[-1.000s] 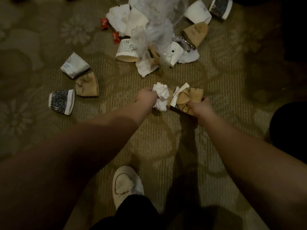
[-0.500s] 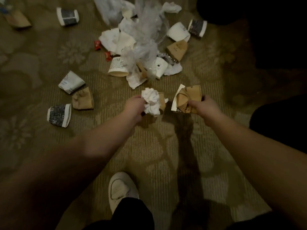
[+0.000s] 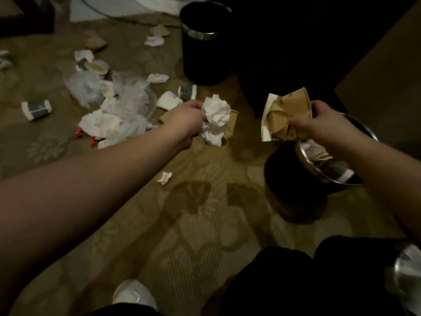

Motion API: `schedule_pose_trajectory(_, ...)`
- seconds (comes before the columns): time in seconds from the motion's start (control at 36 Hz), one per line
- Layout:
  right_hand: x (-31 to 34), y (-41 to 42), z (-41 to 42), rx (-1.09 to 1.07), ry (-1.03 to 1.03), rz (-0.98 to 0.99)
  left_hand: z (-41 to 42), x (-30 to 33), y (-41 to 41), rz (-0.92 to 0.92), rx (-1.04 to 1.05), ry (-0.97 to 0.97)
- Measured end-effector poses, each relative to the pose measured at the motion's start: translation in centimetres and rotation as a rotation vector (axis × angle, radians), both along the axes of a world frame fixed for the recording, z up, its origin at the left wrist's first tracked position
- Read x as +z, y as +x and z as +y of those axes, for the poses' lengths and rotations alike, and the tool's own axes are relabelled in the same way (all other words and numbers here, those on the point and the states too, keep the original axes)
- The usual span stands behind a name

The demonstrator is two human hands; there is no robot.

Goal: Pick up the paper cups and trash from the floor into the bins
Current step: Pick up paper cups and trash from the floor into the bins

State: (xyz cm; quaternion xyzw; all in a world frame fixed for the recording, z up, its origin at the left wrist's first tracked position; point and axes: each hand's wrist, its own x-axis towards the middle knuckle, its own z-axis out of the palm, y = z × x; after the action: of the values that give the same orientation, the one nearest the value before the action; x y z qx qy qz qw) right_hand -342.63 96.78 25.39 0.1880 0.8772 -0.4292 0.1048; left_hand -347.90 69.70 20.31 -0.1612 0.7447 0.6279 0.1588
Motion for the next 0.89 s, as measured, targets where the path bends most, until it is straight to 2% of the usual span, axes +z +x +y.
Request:
schedule_pose_trajectory(0.14,2.9,0.9,9.8,-0.149,-0.028,0.015,7.7,2.9,-1.2,0.134,-0.160,-0.041)
schedule_pose_trajectory(0.22,2.2,0.3,12.1,-0.213,0.004,0.032,10.1,2.8,-1.8,0.200,-0.211,-0.088)
schedule_pose_trajectory(0.28,2.8,2.2,16.7,-0.316,0.003,0.033,15.9,3.0,-1.4,0.242,-0.305,-0.103)
schedule_pose_trajectory(0.42,1.5,3.0,17.7,-0.324,0.034,-0.032,20.3,1.8,-1.3,0.334,-0.367,-0.206)
schedule_pose_trajectory(0.61,-1.1,6.4,19.4,-0.204,0.182,-0.082,26.0,0.4,-1.5,0.499,-0.504,-0.404)
schedule_pose_trajectory(0.81,-4.3,6.6,17.6,0.001,0.222,-0.010,29.3,-1.0,-2.5,0.660,-0.576,-0.604)
schedule_pose_trajectory(0.89,-5.9,6.1,18.0,0.163,0.407,-0.082,29.5,-1.7,-2.4,0.659,-0.743,-0.785)
